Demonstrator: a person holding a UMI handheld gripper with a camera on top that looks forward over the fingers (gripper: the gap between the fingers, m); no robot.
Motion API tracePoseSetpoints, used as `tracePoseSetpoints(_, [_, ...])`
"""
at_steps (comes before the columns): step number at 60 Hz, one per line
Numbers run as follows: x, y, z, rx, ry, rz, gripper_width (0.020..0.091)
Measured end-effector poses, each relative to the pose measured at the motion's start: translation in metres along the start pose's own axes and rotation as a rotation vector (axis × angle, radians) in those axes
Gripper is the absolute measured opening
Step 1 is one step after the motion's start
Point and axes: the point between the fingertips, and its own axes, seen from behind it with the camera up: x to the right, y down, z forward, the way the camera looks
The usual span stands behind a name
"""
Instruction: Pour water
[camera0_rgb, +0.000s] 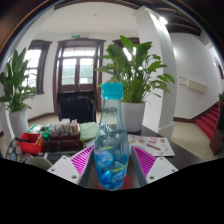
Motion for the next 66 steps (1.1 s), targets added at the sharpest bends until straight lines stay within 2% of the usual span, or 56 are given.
tracePoseSetpoints(1, [0.002, 0.003, -0.002, -0.013, 0.005, -0.011, 0.0784])
tracePoseSetpoints(3, [-0.001, 0.008, -0.006, -0.032, 0.012, -0.028, 0.0833])
tracePoseSetpoints(5, [0.0, 0.01, -0.008, -0.038, 0.01, -0.032, 0.0858])
tracePoseSetpoints(16, [-0.014, 0.025, -0.068, -0.05, -0.047, 0.066, 0.0846])
tracePoseSetpoints(24, [-0.027, 0.032, -0.137, -0.048, -0.078, 0.087, 0.0846])
tracePoseSetpoints(41, [-0.045, -0.028, -0.258, 0.014, -0.166, 0.029, 0.0839])
tracePoseSetpoints(53, [-0.071, -0.049, -0.299, 0.048, -0.247, -0.007, 0.0838])
tracePoseSetpoints(66, [-0.07, -0.055, -0.315, 0.053, -0.244, -0.055, 0.0838])
